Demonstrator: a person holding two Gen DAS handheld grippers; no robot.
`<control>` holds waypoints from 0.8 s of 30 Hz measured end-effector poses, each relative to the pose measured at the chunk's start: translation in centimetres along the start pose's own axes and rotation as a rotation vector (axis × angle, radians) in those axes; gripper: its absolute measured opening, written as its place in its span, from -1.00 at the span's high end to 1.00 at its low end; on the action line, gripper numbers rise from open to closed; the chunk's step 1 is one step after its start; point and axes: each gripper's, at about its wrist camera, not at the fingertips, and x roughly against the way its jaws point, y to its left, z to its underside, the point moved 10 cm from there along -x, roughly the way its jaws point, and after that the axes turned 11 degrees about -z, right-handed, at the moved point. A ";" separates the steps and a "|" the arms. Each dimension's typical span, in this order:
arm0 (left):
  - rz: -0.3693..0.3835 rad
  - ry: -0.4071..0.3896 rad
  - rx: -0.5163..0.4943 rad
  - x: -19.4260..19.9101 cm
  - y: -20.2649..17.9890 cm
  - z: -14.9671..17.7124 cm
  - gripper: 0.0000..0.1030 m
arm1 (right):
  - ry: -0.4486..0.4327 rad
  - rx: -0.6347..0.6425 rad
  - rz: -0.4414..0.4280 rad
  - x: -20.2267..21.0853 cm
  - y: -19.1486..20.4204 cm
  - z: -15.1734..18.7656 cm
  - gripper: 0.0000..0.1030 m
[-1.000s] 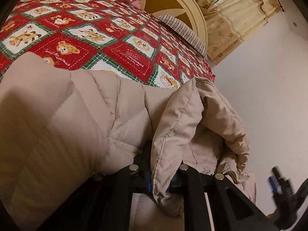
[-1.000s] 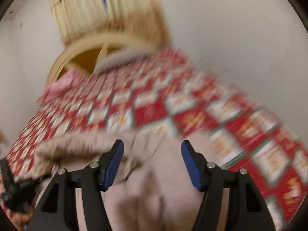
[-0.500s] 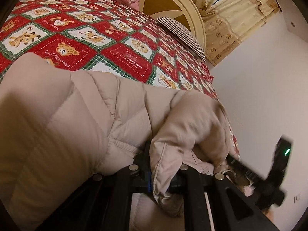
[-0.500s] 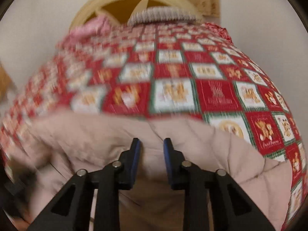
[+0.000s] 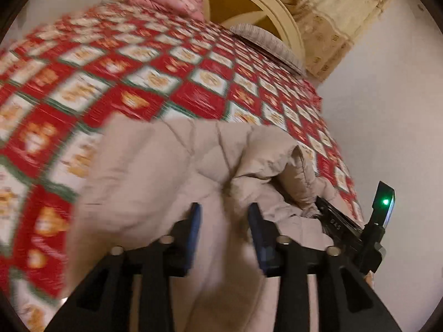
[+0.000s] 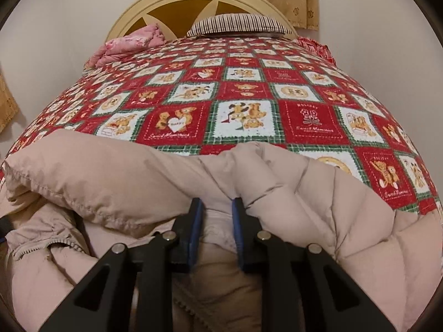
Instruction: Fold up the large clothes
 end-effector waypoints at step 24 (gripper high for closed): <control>-0.247 -0.062 -0.321 -12.5 -7.7 -3.5 0.22 | -0.047 -0.035 -0.112 0.7 0.6 -0.2 0.50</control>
